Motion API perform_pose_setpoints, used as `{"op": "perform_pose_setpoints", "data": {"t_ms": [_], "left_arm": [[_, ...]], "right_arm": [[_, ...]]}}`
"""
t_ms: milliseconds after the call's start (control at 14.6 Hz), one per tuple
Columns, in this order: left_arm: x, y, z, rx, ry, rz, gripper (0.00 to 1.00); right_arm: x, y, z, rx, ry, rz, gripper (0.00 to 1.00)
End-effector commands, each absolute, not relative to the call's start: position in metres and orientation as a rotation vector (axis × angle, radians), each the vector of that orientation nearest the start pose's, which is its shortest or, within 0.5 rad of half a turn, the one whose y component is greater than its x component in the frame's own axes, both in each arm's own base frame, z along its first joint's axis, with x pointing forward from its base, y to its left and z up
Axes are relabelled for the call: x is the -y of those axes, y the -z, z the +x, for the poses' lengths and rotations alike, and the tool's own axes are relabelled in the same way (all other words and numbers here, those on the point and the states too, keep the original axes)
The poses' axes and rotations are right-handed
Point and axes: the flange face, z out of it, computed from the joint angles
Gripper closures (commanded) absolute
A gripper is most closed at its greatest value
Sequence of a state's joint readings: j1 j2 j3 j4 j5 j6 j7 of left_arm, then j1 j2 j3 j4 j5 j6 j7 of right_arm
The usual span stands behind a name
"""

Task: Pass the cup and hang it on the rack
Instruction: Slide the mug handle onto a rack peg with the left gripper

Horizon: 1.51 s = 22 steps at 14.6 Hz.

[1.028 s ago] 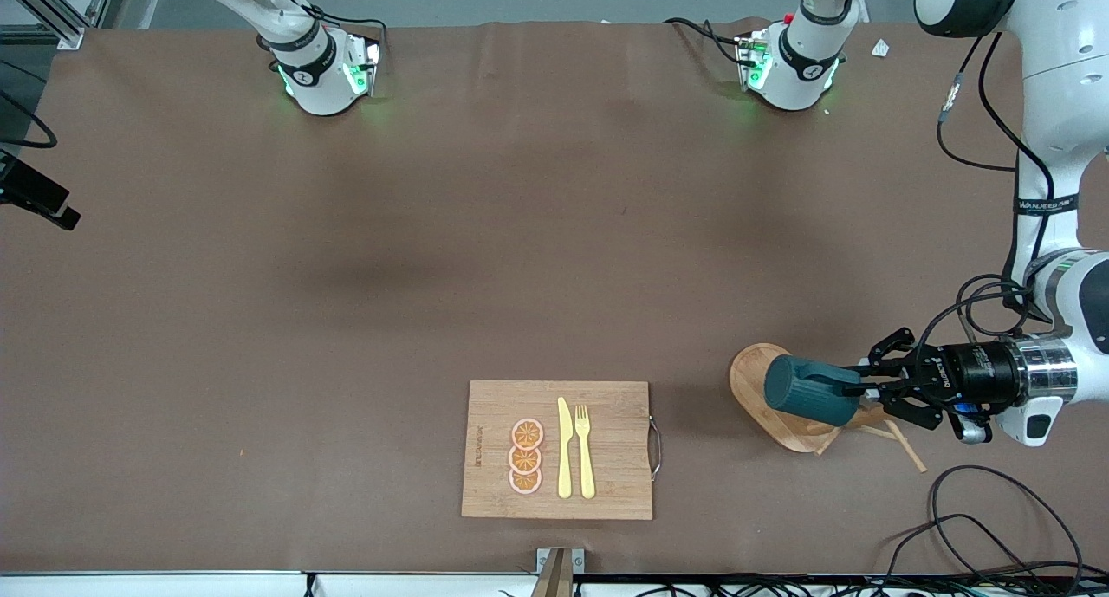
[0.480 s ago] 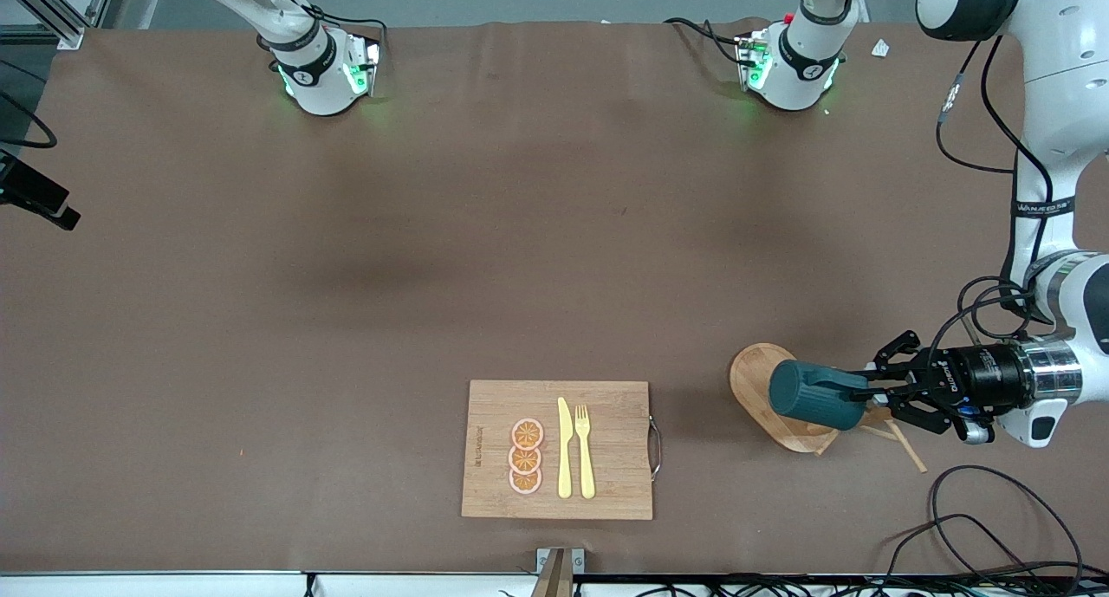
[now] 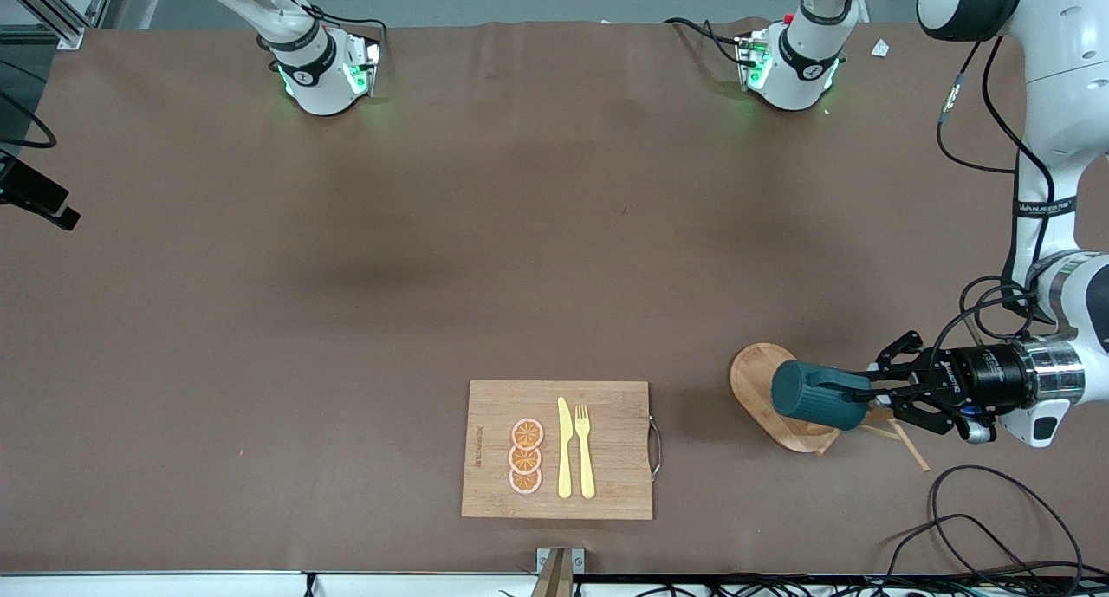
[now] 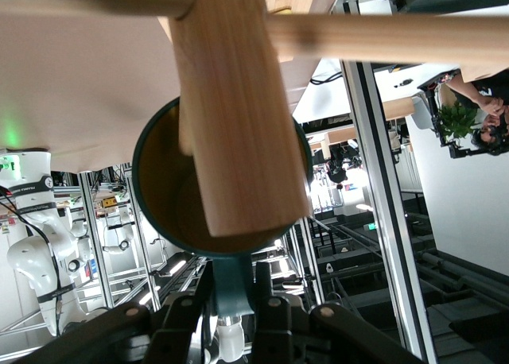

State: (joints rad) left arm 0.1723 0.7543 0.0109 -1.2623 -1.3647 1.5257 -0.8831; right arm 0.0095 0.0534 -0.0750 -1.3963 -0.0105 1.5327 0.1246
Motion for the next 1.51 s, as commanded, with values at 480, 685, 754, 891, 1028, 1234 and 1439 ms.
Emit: {"op": "perform_pose_setpoints", "data": {"t_ms": [480, 685, 754, 891, 1028, 1234, 1439], "left_arm": [[-0.022, -0.353, 0.732, -1.196, 0.958, 1.419, 1.0], [-0.024, -0.349, 0.732, -1.2, 0.956, 1.418, 1.0], [-0.024, -0.347, 0.732, -1.203, 0.958, 1.417, 1.0], [-0.026, -0.346, 0.732, -1.204, 0.955, 1.415, 1.0], [-0.026, -0.344, 0.732, -1.195, 0.945, 1.422, 1.0], [-0.028, -0.343, 0.731, -1.194, 0.935, 1.441, 1.0], [-0.031, -0.339, 0.73, -1.178, 0.911, 1.482, 0.99]], "right_arm": [[0.038, -0.678, 0.563, -0.312, 0.133, -3.123, 0.0], [0.037, -0.678, 0.563, -0.31, 0.133, -3.124, 0.0], [0.038, -0.677, 0.564, -0.31, 0.13, -3.124, 0.0], [0.038, -0.678, 0.563, -0.307, 0.13, -3.125, 0.0], [0.038, -0.678, 0.563, -0.307, 0.13, -3.125, 0.0], [0.038, -0.678, 0.563, -0.307, 0.13, -3.125, 0.0], [0.038, -0.678, 0.563, -0.305, 0.131, -3.126, 0.0]]}}
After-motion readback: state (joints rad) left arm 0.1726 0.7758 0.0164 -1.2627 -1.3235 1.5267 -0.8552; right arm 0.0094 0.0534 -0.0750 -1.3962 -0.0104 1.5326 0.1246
